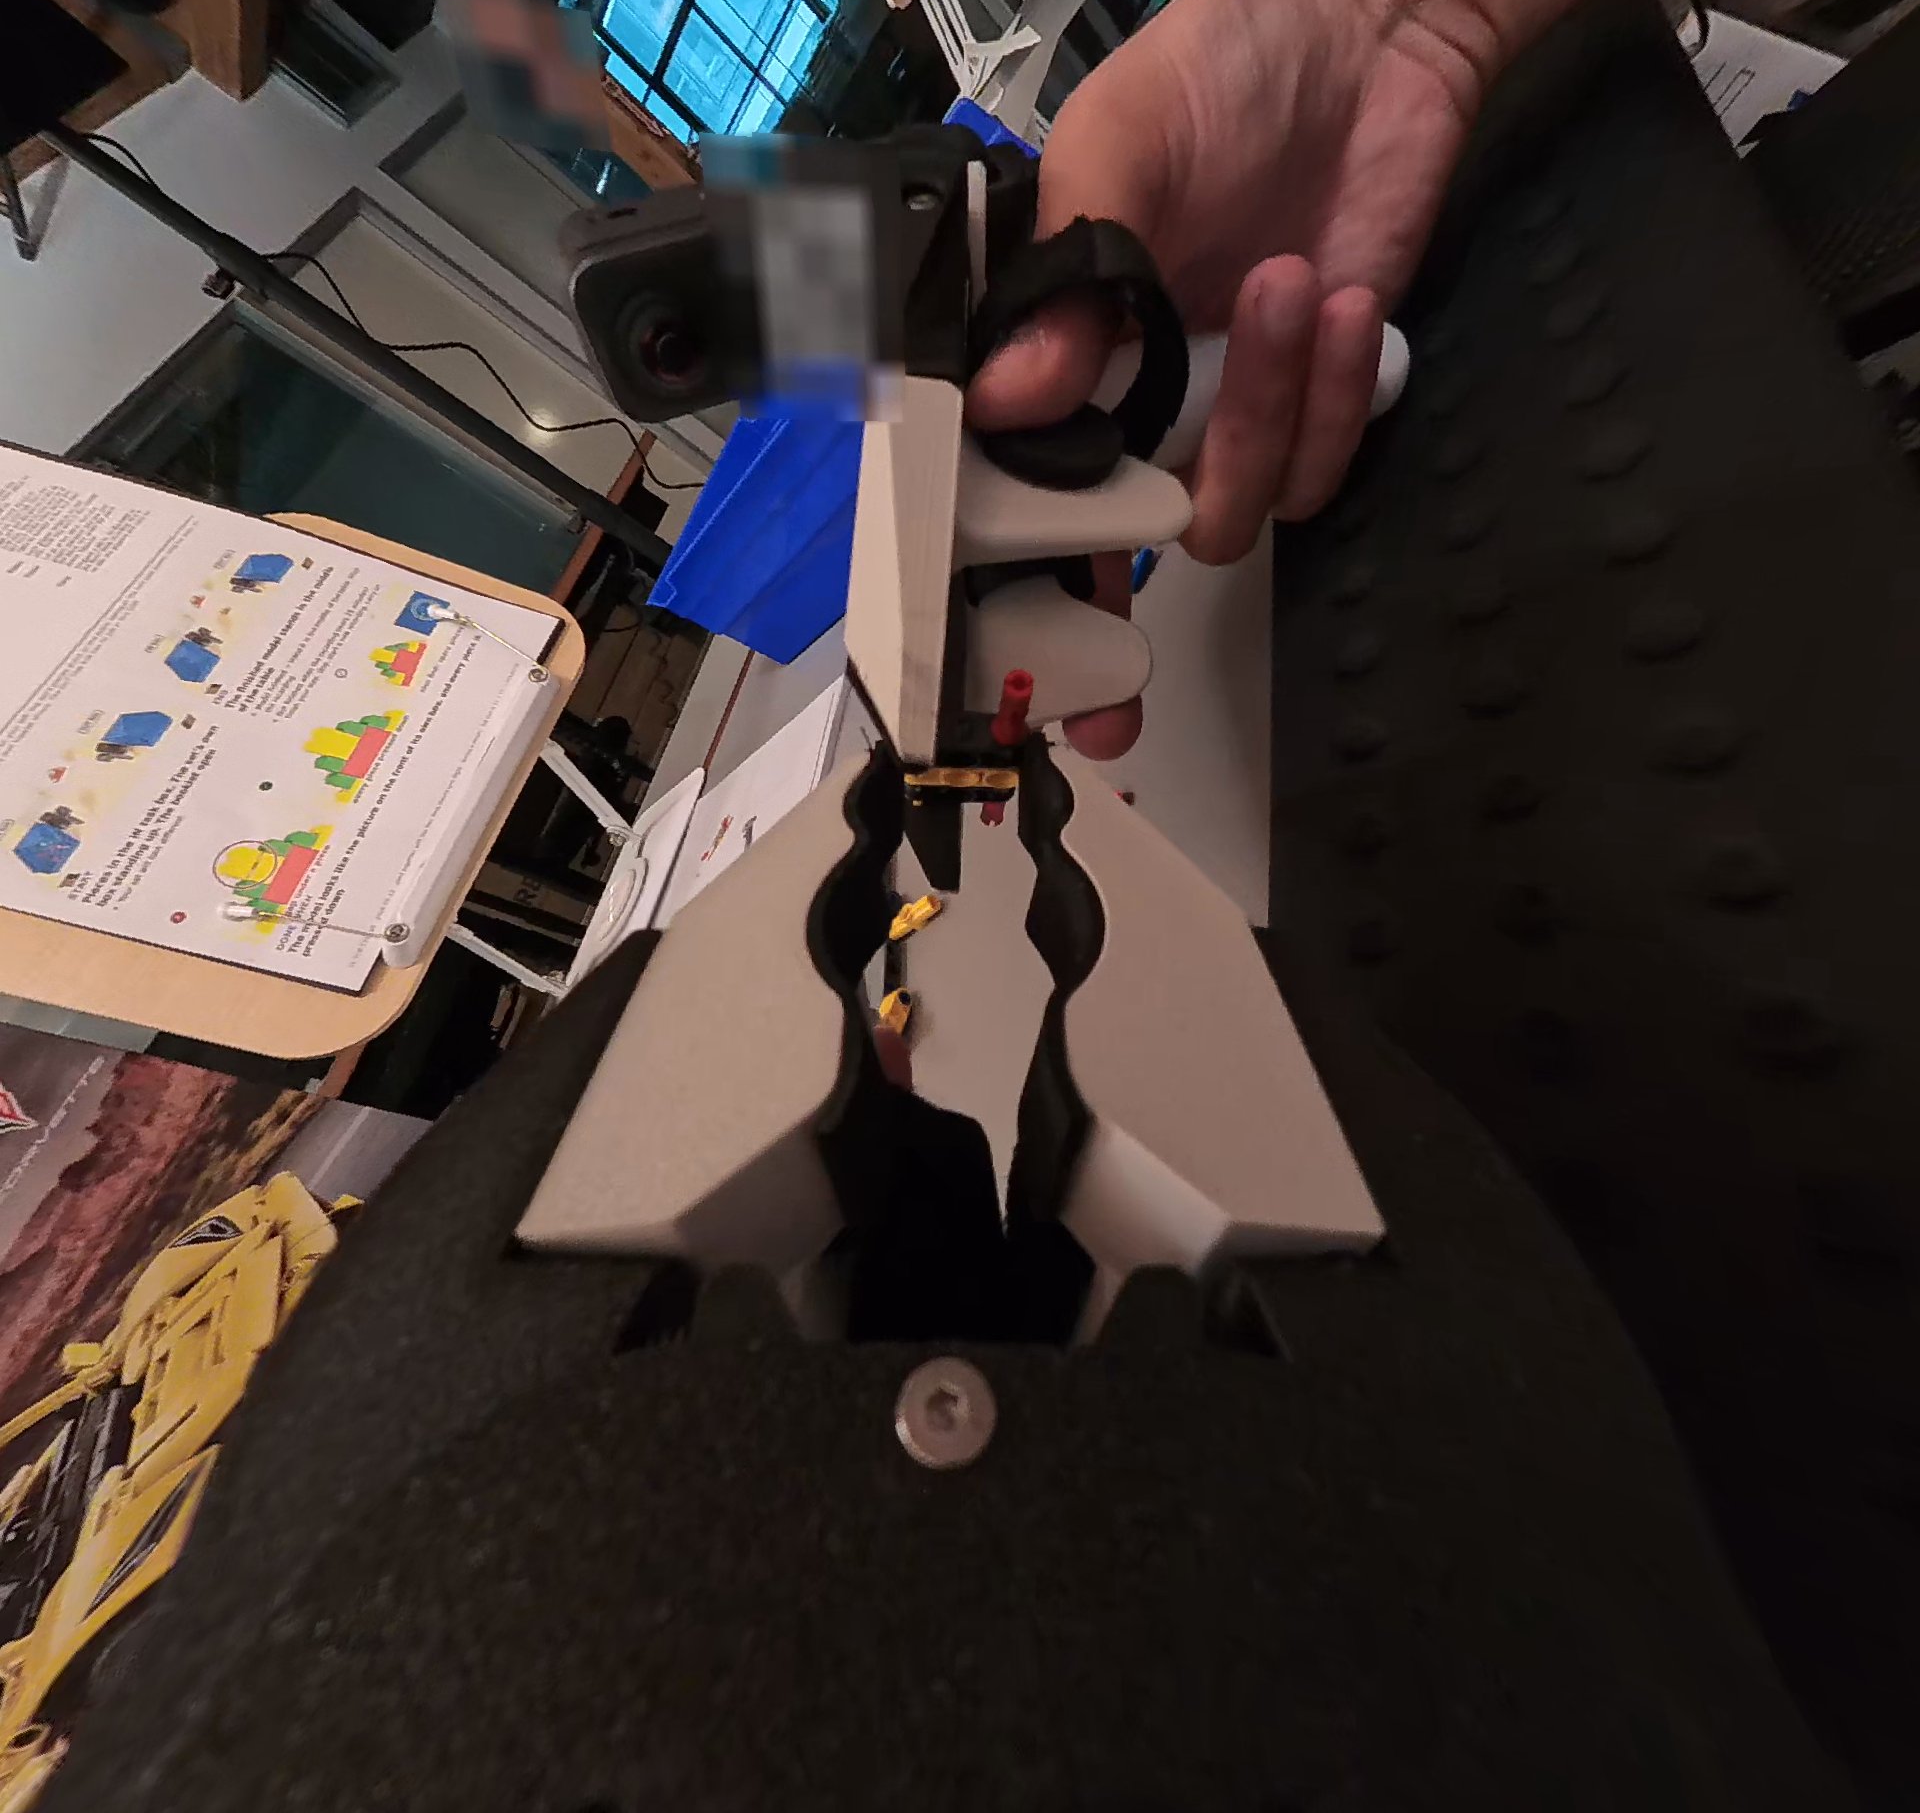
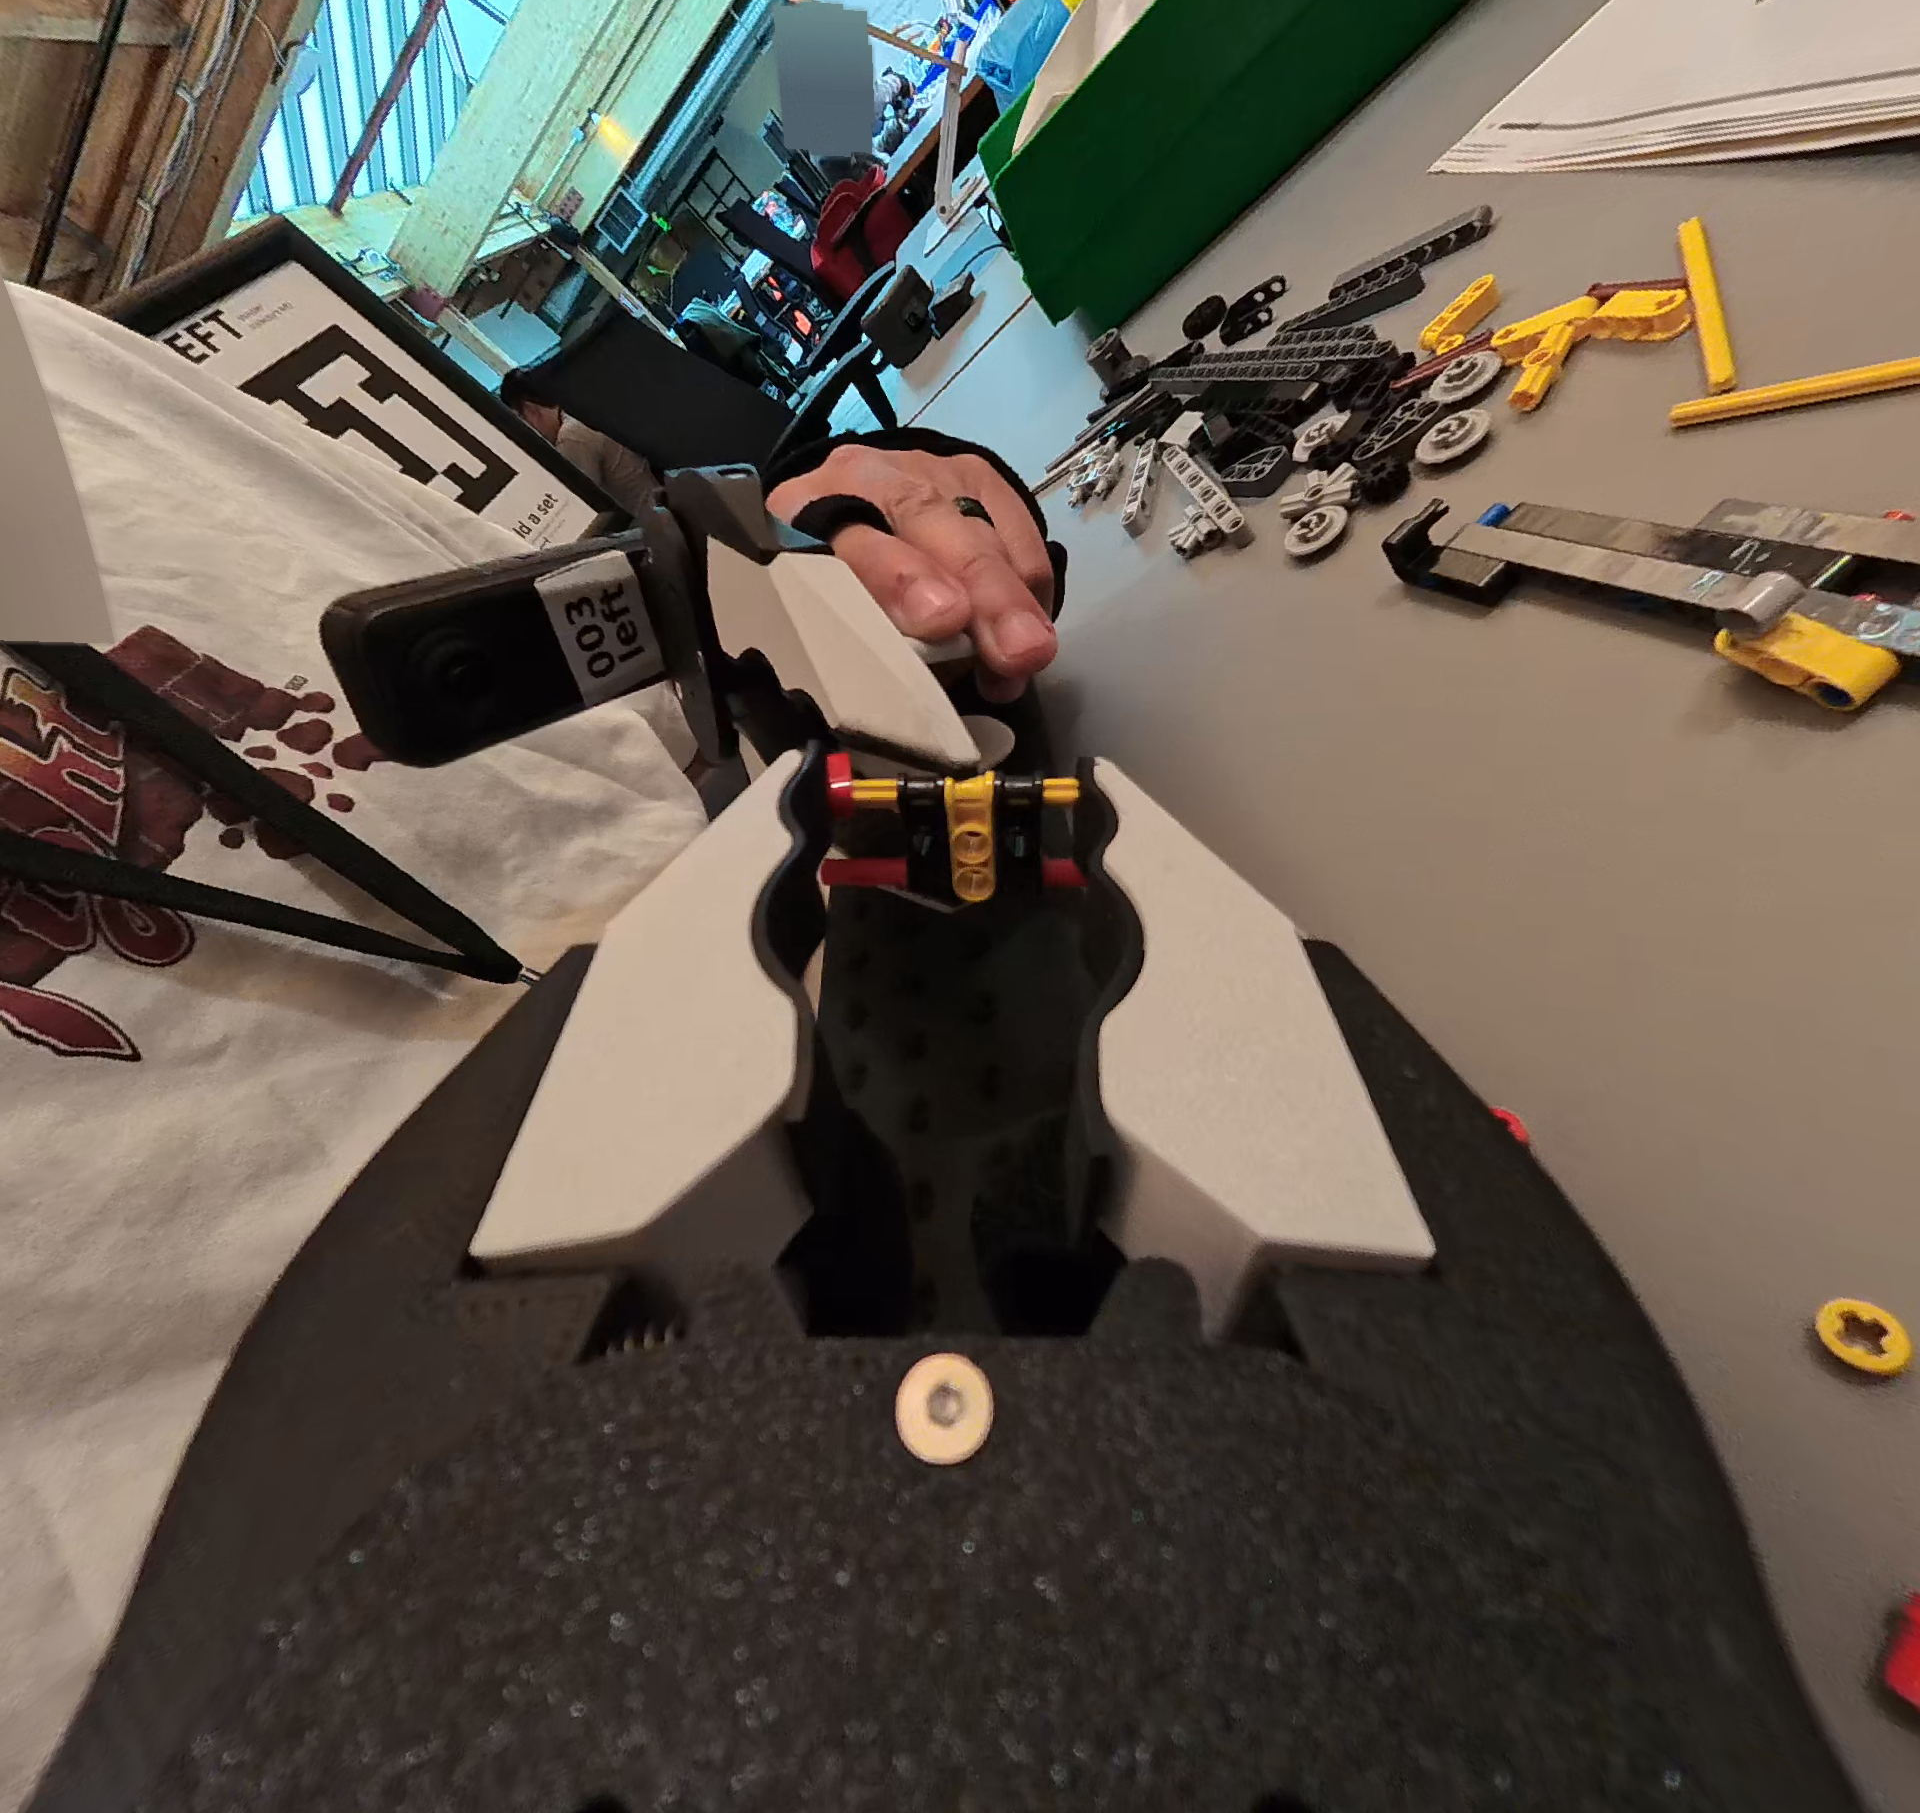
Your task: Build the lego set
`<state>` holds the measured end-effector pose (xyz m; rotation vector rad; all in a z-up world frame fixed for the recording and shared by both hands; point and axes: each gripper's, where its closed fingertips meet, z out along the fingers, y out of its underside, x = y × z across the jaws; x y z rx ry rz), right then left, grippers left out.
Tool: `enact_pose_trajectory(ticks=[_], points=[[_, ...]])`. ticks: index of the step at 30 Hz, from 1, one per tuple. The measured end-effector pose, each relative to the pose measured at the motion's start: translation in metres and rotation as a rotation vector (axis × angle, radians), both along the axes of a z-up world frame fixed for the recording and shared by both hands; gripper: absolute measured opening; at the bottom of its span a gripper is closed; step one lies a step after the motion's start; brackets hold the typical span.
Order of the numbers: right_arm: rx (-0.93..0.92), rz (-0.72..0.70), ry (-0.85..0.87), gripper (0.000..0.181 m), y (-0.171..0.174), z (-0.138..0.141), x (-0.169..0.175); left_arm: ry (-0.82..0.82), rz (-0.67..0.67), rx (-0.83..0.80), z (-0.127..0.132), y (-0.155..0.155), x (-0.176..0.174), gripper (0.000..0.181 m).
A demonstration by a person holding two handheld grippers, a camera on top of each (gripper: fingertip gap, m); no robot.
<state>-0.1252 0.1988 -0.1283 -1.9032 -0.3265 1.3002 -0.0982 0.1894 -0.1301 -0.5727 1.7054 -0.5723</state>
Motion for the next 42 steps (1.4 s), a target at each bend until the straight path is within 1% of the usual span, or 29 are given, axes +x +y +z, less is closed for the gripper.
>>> enact_pose_trajectory(ticks=[4,12,18,19,22,24,26,28,35,38,42], points=[[0.005,-0.005,-0.001,0.046,-0.001,0.001,0.0,-0.014,0.009,0.021,0.002,0.0,0.0,0.021],[-0.023,0.013,0.022,0.045,-0.004,0.002,0.0,-0.05,0.02,0.124,0.003,-0.002,0.0,0.021],[-0.054,0.03,0.022,0.045,-0.005,-0.002,0.0,-0.042,0.014,0.142,0.0,-0.004,0.001,0.021],[-0.049,0.027,0.019,0.045,-0.005,-0.002,0.0,-0.036,0.008,0.123,-0.001,-0.004,0.001,0.021],[-0.01,0.006,0.043,0.045,-0.001,0.005,0.003,-0.011,-0.007,-0.044,0.004,-0.001,0.002,0.021],[0.002,0.0,0.071,0.06,-0.001,0.008,0.006,-0.007,0.004,-0.114,0.007,0.006,0.003,0.021],[0.006,-0.032,0.071,0.058,0.001,0.008,0.01,-0.006,0.004,-0.151,0.009,0.008,0.002,0.021],[0.003,-0.034,0.075,0.057,0.001,0.008,0.01,0.004,0.009,-0.152,0.007,0.009,0.003,0.021],[-0.018,-0.037,0.058,0.044,0.003,0.004,0.01,0.019,-0.002,-0.103,0.002,0.003,0.003,0.021],[-0.017,-0.048,0.034,0.044,0.003,0.002,0.01,0.021,0.012,-0.068,0.0,0.004,0.004,0.021],[-0.009,-0.052,0.025,0.043,0.002,0.002,0.01,-0.014,0.059,0.061,0.001,0.003,0.004,0.021]])
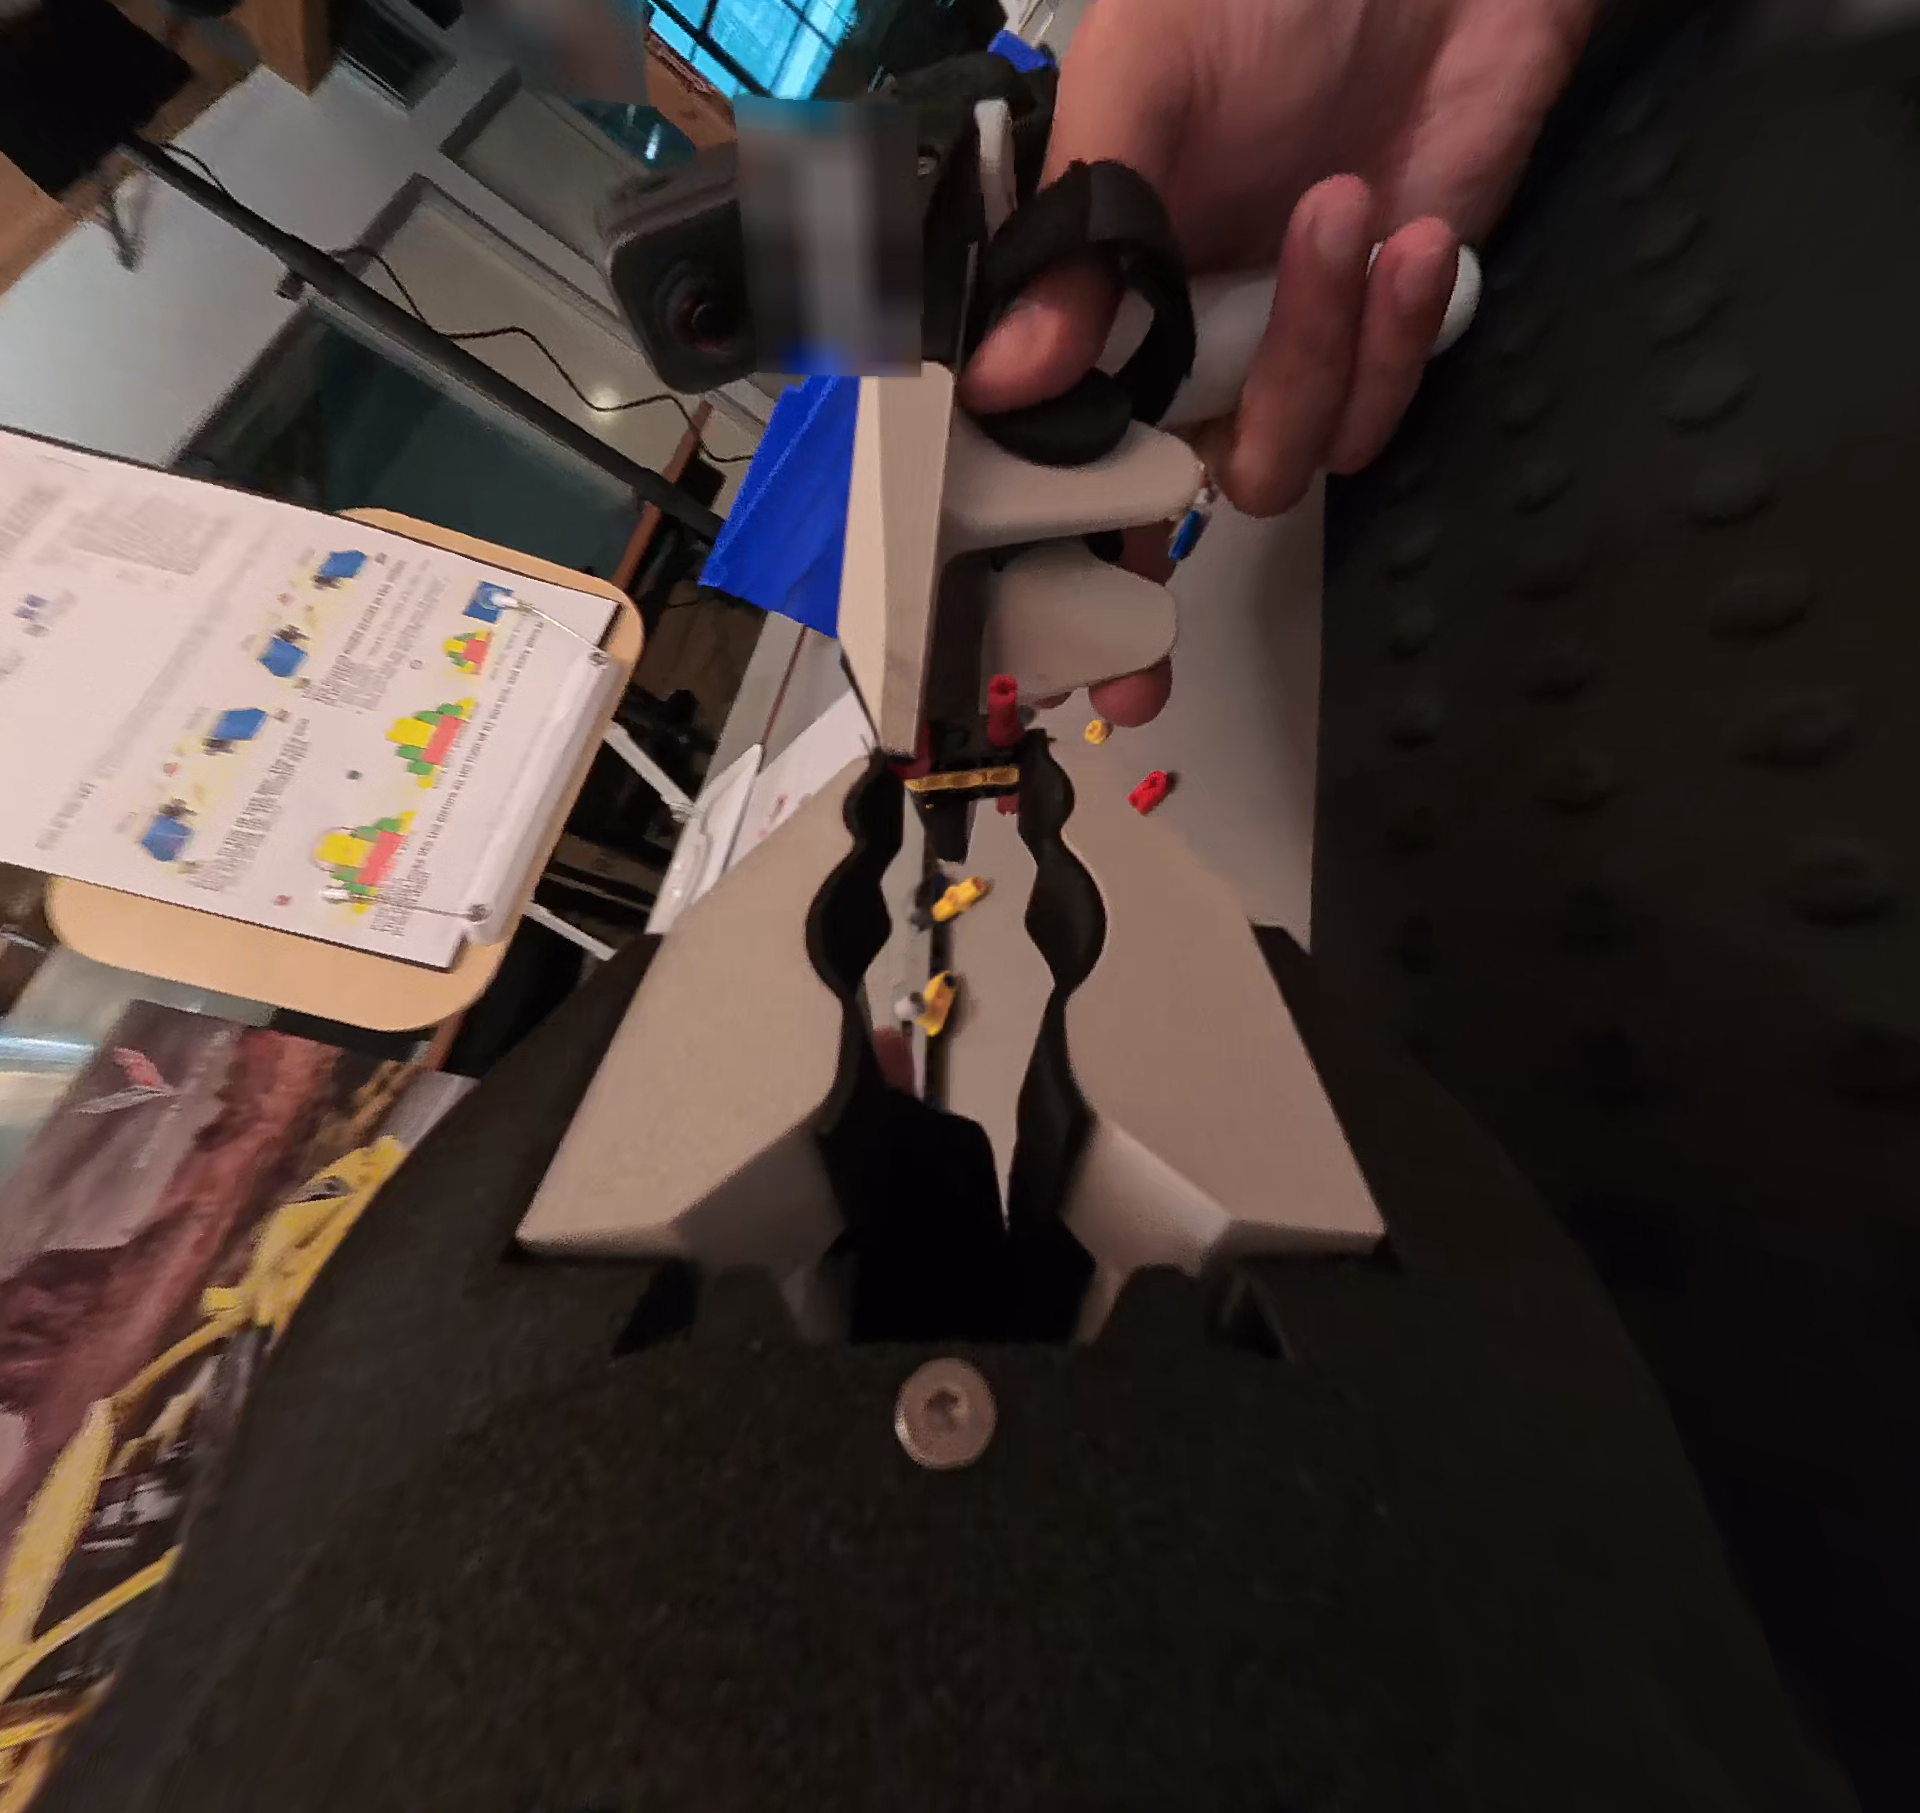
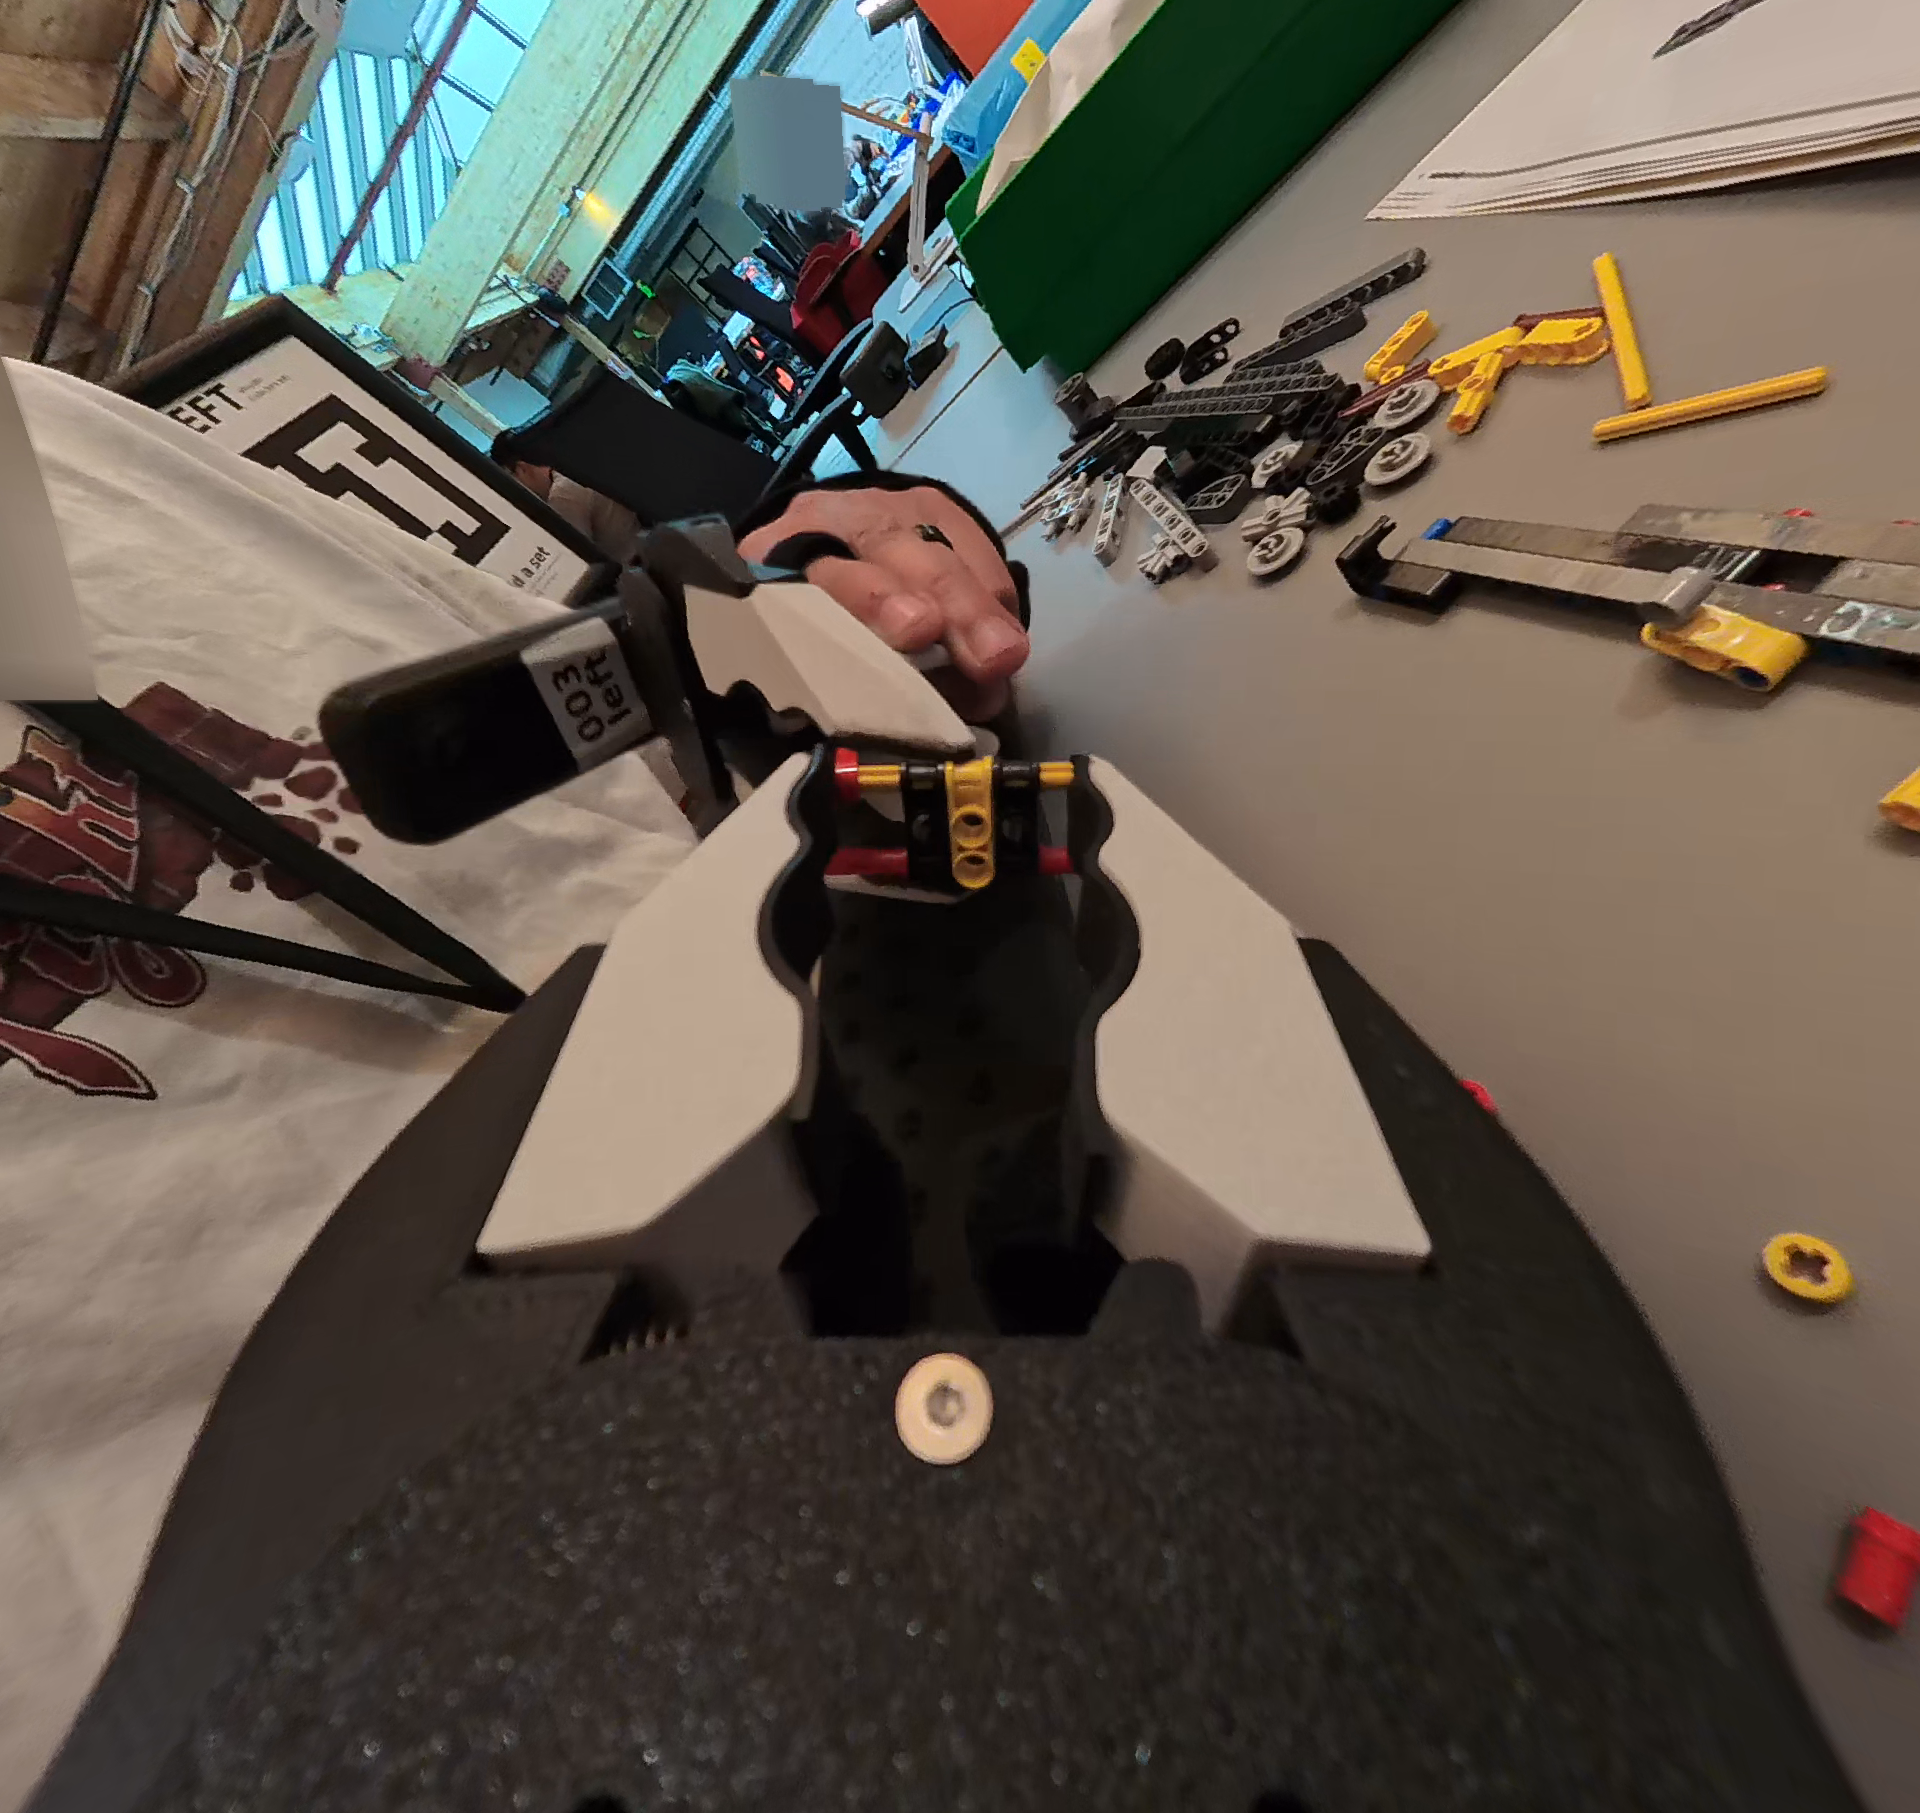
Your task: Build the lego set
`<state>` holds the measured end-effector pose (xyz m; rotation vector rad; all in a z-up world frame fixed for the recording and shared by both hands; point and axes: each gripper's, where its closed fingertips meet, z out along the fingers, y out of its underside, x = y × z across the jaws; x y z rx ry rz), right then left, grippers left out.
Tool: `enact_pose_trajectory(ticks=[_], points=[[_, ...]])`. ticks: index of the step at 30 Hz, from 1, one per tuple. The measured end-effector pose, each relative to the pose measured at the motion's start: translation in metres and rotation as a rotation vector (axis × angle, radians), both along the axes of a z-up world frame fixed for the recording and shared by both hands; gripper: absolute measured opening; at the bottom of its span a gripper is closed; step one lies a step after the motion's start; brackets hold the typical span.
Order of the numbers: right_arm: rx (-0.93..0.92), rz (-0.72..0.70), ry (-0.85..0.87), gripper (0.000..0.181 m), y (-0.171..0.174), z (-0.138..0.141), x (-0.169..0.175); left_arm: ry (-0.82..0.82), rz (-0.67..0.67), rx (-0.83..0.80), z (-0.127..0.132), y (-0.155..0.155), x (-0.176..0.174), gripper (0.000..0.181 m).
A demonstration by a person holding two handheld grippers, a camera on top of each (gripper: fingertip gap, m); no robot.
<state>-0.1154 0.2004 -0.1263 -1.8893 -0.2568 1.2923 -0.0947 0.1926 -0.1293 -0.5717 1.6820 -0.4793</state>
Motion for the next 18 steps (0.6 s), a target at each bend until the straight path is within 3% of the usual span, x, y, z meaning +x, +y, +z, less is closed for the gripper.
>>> enact_pose_trajectory(ticks=[8,11,14,18], points=[[0.014,0.002,0.048,0.042,-0.003,0.007,0.0,-0.051,0.001,0.013,0.008,-0.003,0.002,0.021],[-0.048,0.091,0.253,0.043,-0.006,0.024,-0.002,-0.055,-0.101,-0.247,0.021,-0.007,0.0,0.023],[-0.144,0.21,0.426,0.043,-0.008,0.035,-0.006,-0.004,-0.179,-0.54,0.032,-0.01,-0.003,0.055],[-0.196,0.36,0.437,0.043,-0.017,0.035,-0.013,0.108,-0.303,-0.733,0.03,-0.018,-0.013,0.023]])
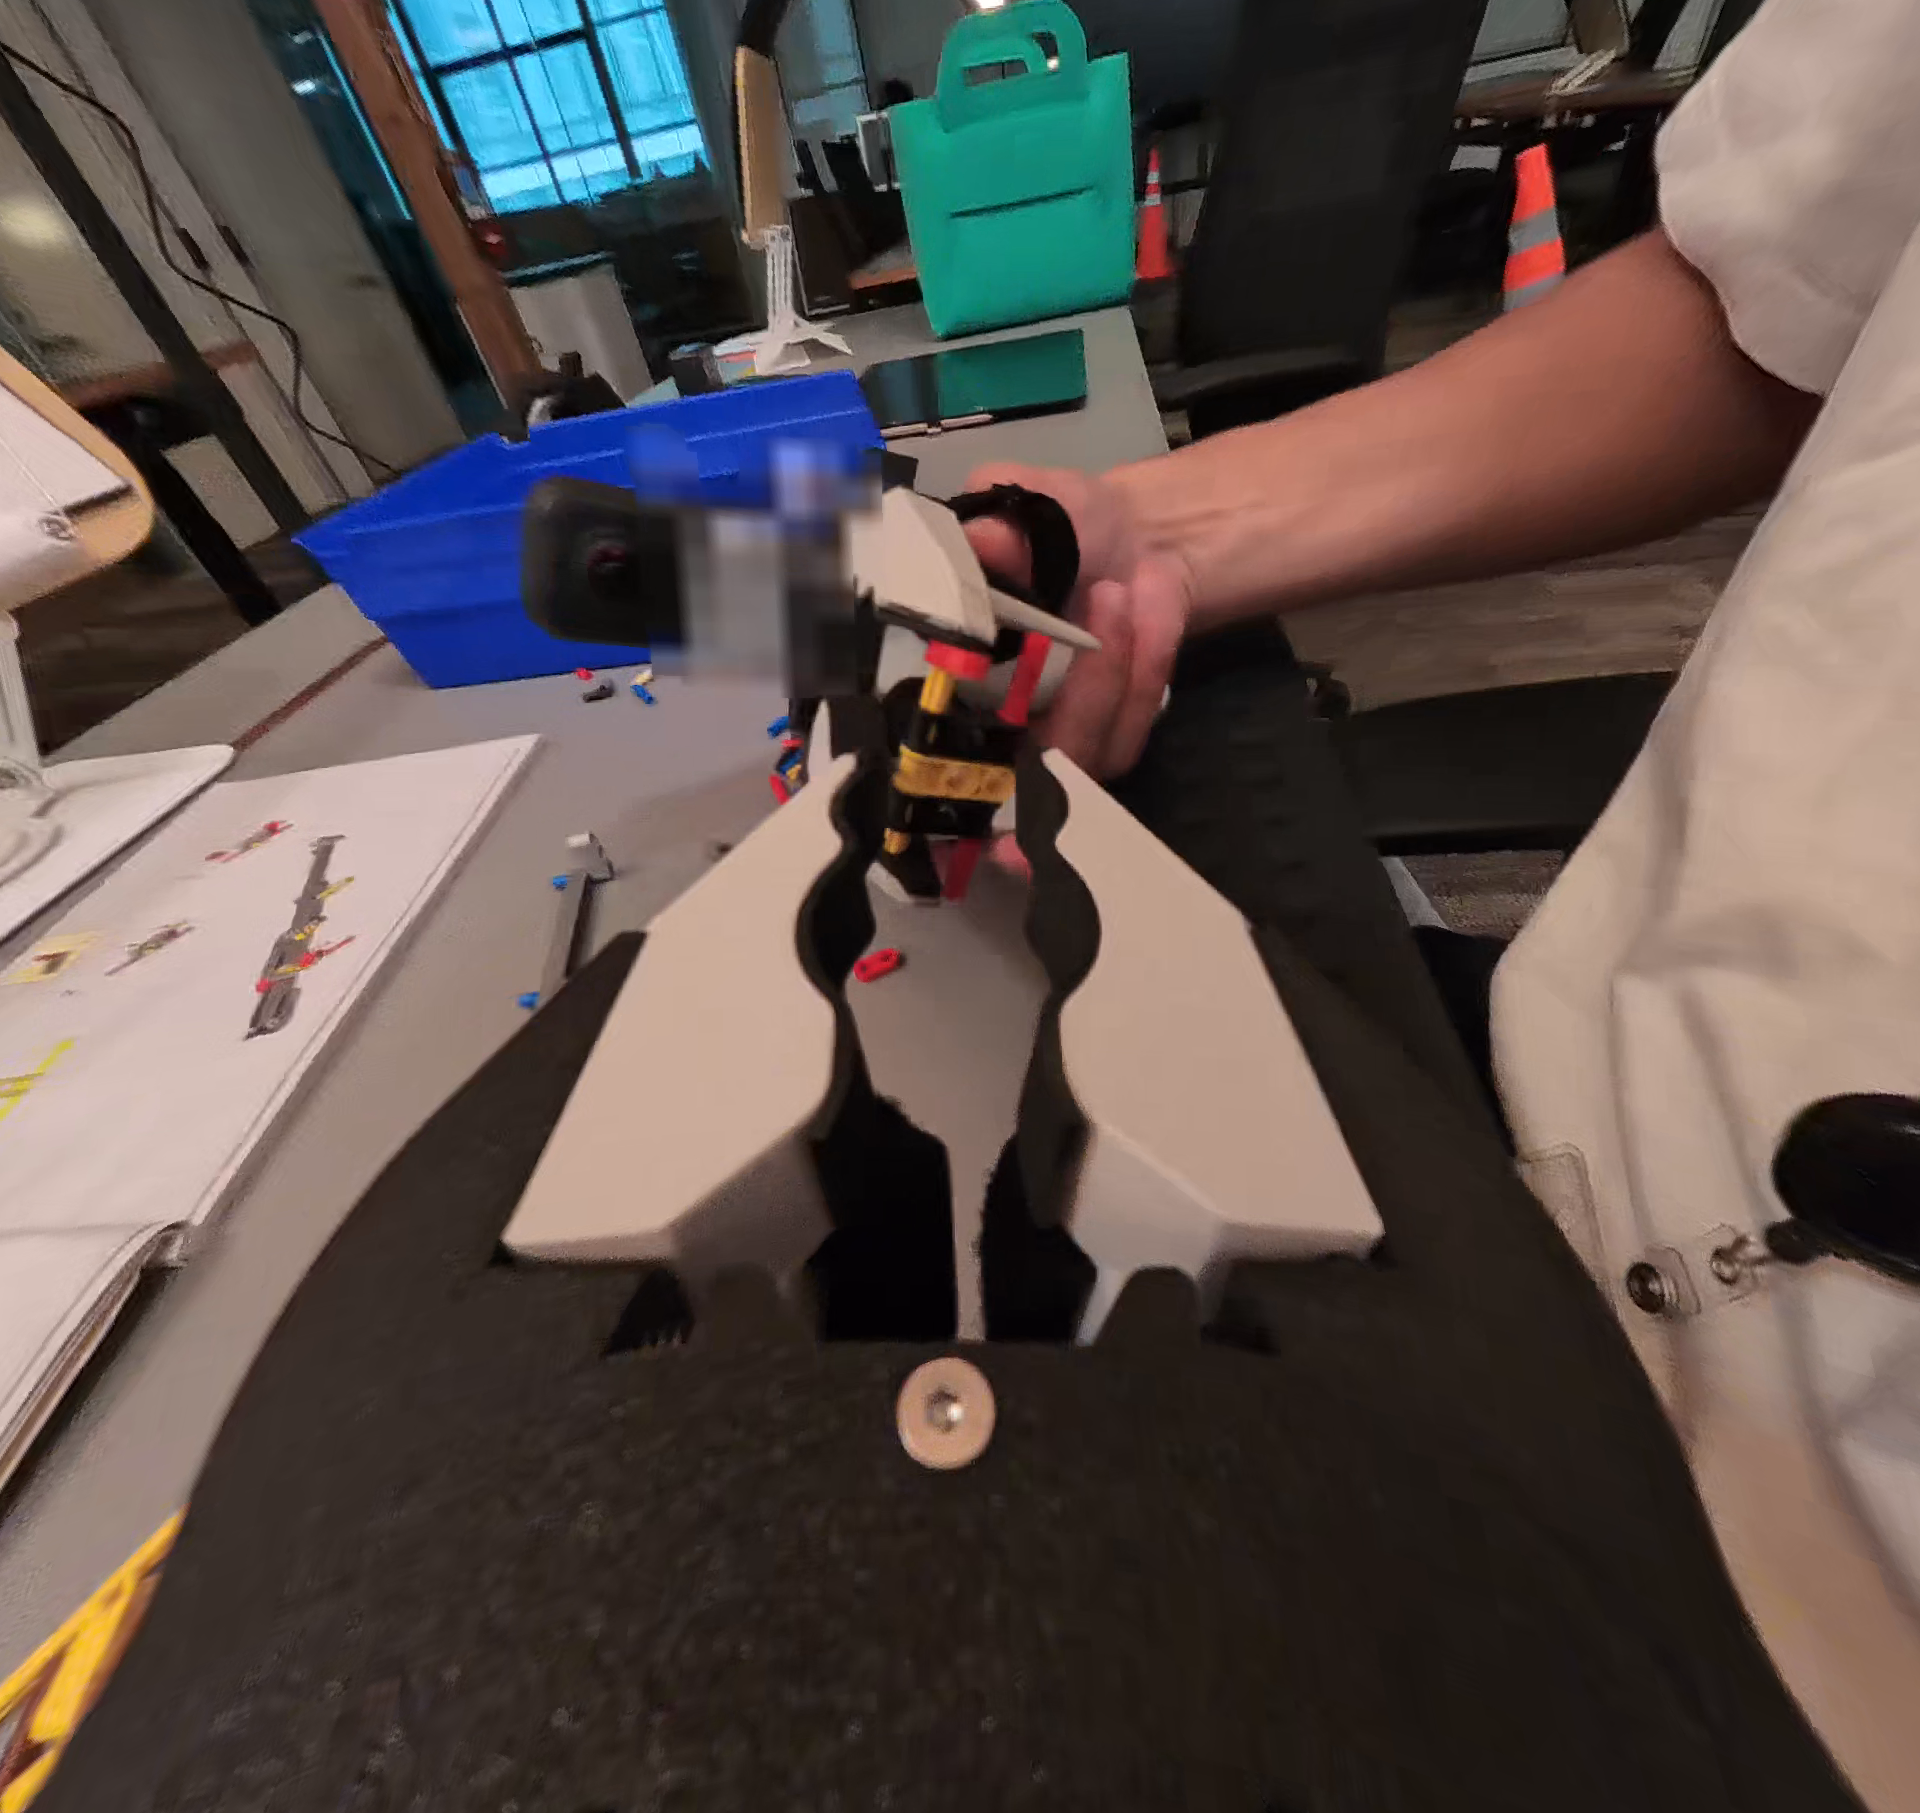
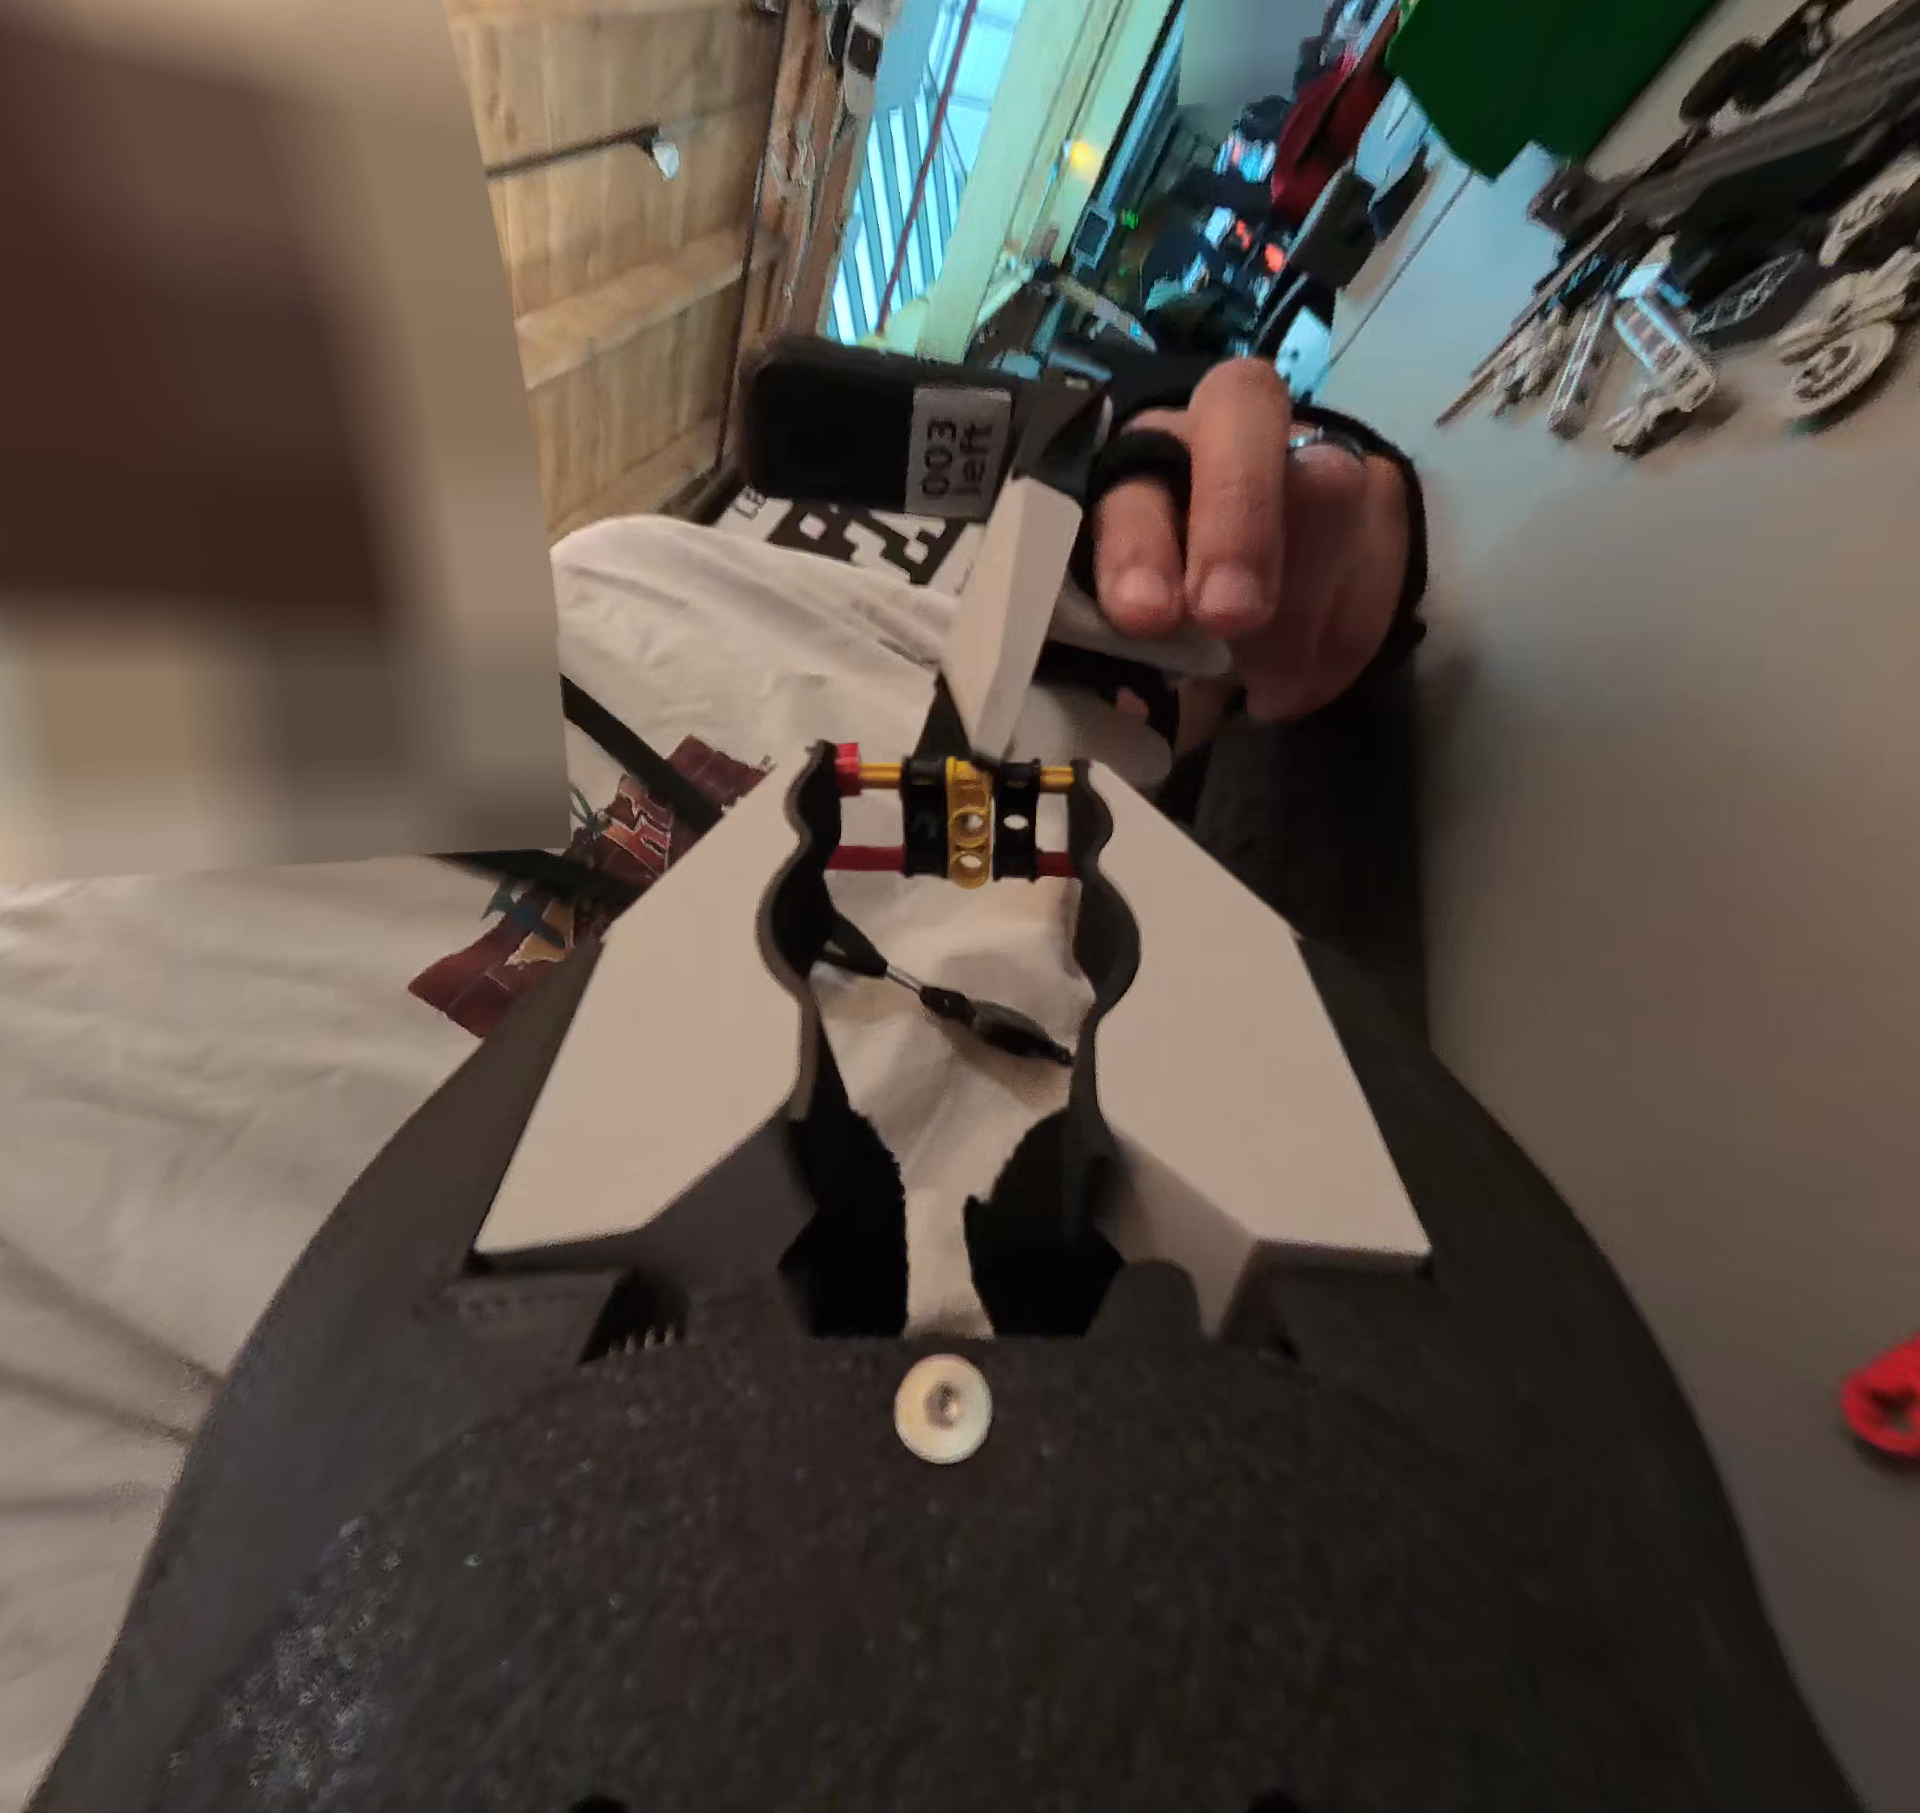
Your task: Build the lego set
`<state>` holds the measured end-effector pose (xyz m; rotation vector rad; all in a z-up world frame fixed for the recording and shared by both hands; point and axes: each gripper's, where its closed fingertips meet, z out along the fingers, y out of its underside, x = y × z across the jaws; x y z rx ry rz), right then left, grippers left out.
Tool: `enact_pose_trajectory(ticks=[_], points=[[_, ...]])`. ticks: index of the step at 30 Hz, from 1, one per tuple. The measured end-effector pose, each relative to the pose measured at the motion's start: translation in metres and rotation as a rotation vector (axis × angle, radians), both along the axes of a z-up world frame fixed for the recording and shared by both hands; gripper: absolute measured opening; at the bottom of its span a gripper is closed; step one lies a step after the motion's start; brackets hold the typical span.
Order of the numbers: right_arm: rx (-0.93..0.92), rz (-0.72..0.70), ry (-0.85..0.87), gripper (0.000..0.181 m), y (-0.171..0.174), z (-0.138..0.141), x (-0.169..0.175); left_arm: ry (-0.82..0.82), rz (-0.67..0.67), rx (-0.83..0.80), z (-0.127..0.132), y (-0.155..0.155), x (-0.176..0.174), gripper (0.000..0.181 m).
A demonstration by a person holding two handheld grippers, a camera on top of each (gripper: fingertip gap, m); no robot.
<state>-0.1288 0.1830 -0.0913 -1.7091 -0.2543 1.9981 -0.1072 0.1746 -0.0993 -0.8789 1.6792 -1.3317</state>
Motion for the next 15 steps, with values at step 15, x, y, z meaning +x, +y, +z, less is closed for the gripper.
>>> enact_pose_trajectory(ticks=[15], points=[[0.143,0.149,-0.122,0.05,0.002,-0.005,-0.001,0.141,-0.172,-0.141,-0.01,-0.01,-0.007,0.006]])
